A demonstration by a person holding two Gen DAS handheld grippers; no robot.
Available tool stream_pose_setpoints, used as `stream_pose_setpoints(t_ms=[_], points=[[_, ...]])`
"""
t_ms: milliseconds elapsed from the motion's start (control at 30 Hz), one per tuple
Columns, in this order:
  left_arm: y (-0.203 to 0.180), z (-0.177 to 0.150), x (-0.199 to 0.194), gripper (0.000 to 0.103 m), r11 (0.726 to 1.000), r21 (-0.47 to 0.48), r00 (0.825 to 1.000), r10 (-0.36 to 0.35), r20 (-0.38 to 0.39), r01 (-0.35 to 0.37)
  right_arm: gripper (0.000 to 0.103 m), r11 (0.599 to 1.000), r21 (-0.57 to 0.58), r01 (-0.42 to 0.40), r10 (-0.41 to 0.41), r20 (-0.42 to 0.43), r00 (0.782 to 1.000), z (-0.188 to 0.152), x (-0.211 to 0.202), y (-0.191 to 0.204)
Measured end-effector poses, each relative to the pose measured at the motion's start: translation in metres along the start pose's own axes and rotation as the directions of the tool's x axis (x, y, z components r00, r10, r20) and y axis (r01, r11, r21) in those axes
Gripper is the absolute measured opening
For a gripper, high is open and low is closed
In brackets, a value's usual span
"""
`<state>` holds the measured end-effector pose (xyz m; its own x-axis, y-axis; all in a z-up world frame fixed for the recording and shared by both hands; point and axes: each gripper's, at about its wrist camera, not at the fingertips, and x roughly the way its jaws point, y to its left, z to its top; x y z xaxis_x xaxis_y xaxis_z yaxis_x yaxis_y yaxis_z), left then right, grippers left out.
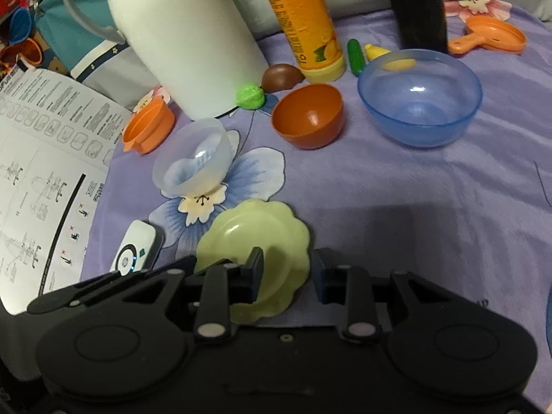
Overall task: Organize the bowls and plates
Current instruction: 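Release the tray, move both grippers to the yellow flower plate and grasp its rim, then carry the yellow plate with both grippers and lower it onto the green tray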
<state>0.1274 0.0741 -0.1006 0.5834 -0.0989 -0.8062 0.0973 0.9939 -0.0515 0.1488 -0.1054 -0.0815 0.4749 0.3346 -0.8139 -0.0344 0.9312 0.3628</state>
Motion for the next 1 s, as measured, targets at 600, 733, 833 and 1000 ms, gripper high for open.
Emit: stream_pose_setpoints(t_ms=[600,733,833,1000], points=[[0.009,-0.026,-0.099,0.028,1.000,0.004,0.997,0.001,0.079,-0.001,0.031,0.999,-0.033,-0.026,0.027,0.031,0.999,-0.028,-0.084,0.039],[0.017,-0.040,-0.120,0.028,1.000,-0.001,0.996,0.000,0.088,0.000,0.031,0.998,-0.055,-0.035,0.036,0.026,0.999,-0.042,-0.099,0.051],[0.022,-0.052,-0.133,0.028,1.000,-0.004,0.996,0.005,0.092,-0.005,0.031,0.996,-0.076,-0.039,0.041,0.020,0.999,-0.053,-0.108,0.061],[0.032,-0.072,-0.149,0.028,1.000,-0.010,0.996,0.011,0.087,-0.011,0.031,0.994,-0.098,-0.054,0.054,0.000,0.999,-0.072,-0.117,0.075]])
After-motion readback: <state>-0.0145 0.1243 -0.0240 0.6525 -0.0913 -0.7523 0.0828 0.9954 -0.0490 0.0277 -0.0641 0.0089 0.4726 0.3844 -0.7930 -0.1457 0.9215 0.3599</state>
